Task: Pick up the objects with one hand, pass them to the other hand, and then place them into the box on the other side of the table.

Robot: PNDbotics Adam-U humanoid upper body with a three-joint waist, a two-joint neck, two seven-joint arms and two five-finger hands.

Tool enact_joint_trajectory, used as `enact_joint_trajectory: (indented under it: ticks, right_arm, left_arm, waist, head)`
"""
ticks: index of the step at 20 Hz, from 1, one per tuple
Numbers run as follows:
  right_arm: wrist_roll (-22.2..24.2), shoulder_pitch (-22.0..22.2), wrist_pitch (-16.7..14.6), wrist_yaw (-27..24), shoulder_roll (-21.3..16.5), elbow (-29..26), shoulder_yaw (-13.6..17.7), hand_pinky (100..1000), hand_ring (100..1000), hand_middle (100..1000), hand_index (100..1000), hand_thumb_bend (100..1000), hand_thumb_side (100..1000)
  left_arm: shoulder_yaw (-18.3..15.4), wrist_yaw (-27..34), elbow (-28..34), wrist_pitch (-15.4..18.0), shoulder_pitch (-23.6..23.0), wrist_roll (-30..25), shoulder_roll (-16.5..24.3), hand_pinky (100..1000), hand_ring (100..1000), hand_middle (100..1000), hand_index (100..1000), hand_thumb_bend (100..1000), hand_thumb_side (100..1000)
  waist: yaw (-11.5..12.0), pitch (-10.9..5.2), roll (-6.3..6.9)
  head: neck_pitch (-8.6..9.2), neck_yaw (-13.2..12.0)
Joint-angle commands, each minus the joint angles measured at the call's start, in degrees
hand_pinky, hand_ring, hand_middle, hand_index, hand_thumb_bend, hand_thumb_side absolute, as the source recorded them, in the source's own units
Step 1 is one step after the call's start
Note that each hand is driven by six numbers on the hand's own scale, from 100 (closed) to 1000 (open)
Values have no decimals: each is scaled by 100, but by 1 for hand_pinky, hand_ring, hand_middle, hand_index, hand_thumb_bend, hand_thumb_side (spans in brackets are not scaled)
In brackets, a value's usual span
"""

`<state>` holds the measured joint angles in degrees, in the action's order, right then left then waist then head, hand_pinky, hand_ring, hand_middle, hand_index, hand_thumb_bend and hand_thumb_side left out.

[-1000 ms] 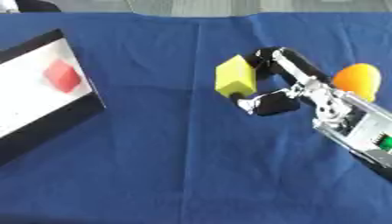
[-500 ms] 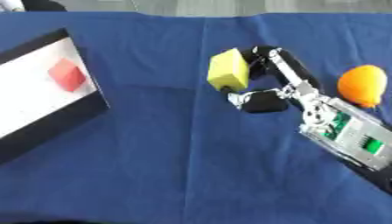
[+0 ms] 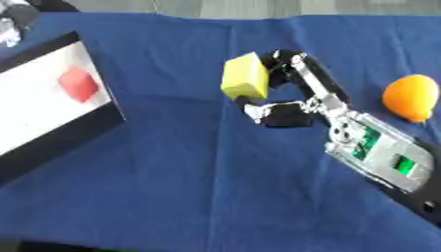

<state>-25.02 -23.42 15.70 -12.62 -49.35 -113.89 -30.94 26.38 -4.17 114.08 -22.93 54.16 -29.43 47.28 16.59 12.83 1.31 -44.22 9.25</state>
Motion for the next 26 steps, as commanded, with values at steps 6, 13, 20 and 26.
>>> enact_joint_trajectory:
  ticks: [6, 13, 20, 26]
  right_arm:
    - [65, -149, -541, 463, 52, -70, -62, 664, 597, 528, 570, 164, 100]
    - [158, -243, -773, 691, 140, -70, -111, 673, 599, 529, 570, 160, 100]
    - [151, -332, -706, 779, 238, -70, -145, 682, 599, 528, 569, 163, 100]
    - [148, -383, -689, 956, 296, -70, -178, 682, 597, 526, 578, 164, 100]
  left_arm:
    - [565, -378, 51, 495, 473, -596, -228, 855, 784, 790, 925, 100, 562]
    - [947, -707, 51, 378, 701, -668, -522, 859, 793, 801, 930, 100, 565]
    - [1112, -910, 51, 358, 991, -751, -849, 862, 809, 819, 943, 100, 545]
    - [1187, -1742, 51, 18, 1065, -891, -1030, 865, 819, 812, 920, 100, 513]
  waist:
    - [-6, -223, 8]
    - [-26, -230, 51]
    - [16, -225, 80]
    - [23, -217, 87]
  head:
    - [10, 38]
    - [10, 16]
    - [10, 84]
    - [10, 78]
